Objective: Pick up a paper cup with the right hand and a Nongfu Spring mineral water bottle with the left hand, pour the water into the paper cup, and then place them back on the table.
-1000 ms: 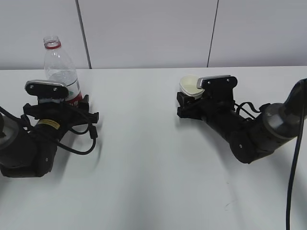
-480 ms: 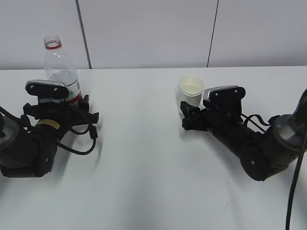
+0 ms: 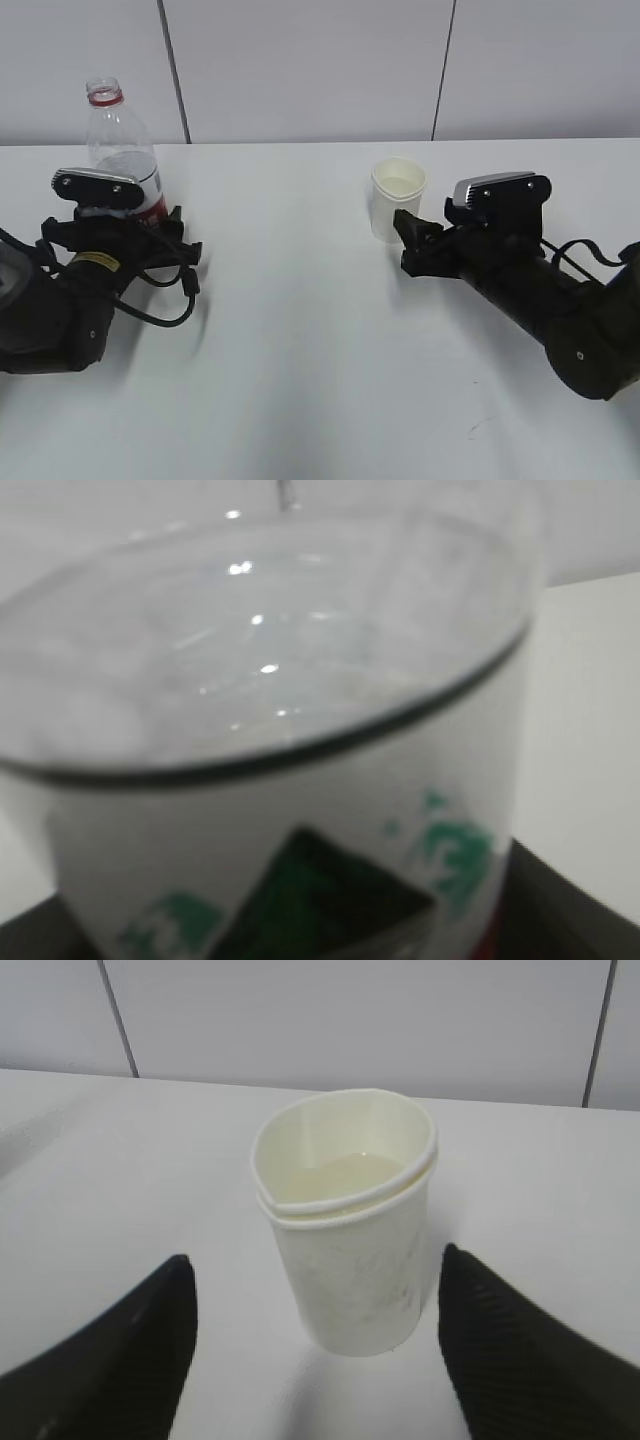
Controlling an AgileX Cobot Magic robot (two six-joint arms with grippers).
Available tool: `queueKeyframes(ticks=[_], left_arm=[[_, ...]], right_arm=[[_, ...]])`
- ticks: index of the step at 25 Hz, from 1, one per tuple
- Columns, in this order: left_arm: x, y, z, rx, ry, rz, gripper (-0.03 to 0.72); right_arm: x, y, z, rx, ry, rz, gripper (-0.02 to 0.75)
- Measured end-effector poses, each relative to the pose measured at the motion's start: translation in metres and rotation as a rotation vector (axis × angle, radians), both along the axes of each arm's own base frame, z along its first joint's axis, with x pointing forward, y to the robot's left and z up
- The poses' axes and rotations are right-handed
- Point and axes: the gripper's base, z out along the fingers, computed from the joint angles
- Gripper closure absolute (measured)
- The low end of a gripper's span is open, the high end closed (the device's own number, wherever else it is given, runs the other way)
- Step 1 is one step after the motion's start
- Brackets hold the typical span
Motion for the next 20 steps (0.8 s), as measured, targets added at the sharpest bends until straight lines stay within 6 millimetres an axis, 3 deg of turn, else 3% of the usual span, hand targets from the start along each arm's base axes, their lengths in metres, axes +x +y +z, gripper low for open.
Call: queueKeyframes(ticks=[8,20], left_arm=[[-0.004,0.004,0.018,-0.018,-0.009,0.025,0.197],[-0.011,0.008,0.027,-0.025,-0.014,0.045,0.186]], right_arm=[[-0.008,-0.002,0.01,0.004,-0.01,0.003,0.177],[-0.009,-0.002,0.01,0.003,-0.012,0.008,0.177]])
